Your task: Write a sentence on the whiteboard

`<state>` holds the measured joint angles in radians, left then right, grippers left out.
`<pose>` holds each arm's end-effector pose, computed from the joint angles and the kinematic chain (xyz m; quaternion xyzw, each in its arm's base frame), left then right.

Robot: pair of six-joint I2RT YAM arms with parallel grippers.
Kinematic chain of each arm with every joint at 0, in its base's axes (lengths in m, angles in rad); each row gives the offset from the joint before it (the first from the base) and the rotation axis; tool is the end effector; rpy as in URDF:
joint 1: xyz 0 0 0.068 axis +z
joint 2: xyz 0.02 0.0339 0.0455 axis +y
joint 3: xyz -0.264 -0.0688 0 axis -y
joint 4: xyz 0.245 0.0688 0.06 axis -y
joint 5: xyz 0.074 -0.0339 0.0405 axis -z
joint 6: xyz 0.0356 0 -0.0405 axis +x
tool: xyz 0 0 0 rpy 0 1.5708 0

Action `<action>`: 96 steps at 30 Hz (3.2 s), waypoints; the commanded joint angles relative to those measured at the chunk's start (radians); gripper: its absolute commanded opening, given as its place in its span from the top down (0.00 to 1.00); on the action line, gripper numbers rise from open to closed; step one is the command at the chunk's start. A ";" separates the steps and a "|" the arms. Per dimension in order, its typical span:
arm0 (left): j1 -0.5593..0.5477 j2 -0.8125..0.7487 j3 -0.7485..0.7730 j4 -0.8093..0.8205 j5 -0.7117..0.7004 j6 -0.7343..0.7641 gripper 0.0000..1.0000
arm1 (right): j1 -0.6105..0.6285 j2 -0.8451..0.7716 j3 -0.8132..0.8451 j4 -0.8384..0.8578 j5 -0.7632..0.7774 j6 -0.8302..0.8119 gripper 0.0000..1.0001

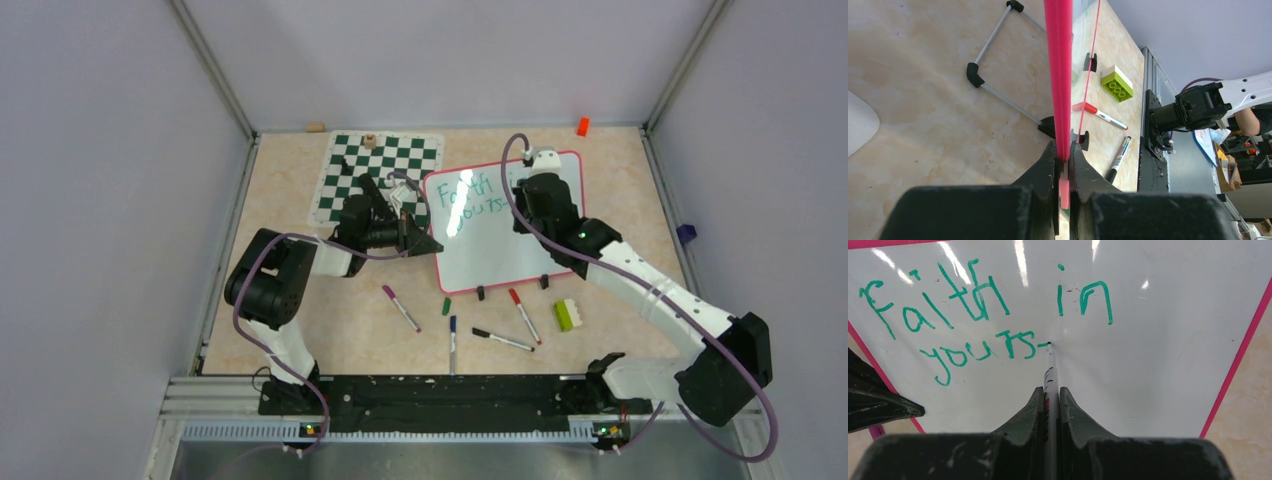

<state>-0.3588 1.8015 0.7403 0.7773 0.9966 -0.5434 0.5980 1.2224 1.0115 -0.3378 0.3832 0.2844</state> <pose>0.3096 -0.1480 0.1598 0.2207 0.7262 -0.5739 0.3076 0.2334 0.1429 0.3132 -0.0417 0.8603 0.0548 0.5051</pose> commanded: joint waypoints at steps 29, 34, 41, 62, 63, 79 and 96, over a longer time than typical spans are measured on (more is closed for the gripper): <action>-0.009 -0.028 0.001 -0.070 0.027 0.049 1.00 | -0.030 0.010 0.010 -0.025 -0.091 -0.010 1.00; -0.009 -0.028 0.001 -0.070 0.026 0.050 1.00 | -0.030 -0.011 -0.022 -0.044 -0.060 0.001 1.00; -0.009 -0.027 0.002 -0.072 0.027 0.050 1.00 | -0.030 -0.024 -0.041 -0.067 -0.039 0.005 1.00; -0.008 -0.027 0.004 -0.074 0.026 0.051 1.00 | -0.030 -0.076 0.044 -0.033 0.029 -0.013 1.00; -0.009 -0.026 0.002 -0.074 0.025 0.051 1.00 | -0.030 -0.069 0.049 -0.033 0.033 -0.014 1.00; -0.008 -0.025 0.003 -0.073 0.028 0.049 1.00 | -0.040 0.030 0.084 0.008 0.041 -0.005 1.00; -0.008 -0.025 0.004 -0.076 0.025 0.049 1.00 | -0.041 -0.074 -0.053 -0.098 -0.026 0.031 1.00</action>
<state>-0.3618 1.7920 0.7425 0.7521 0.9977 -0.5224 0.5728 1.1893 0.9924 -0.3969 0.3882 0.2913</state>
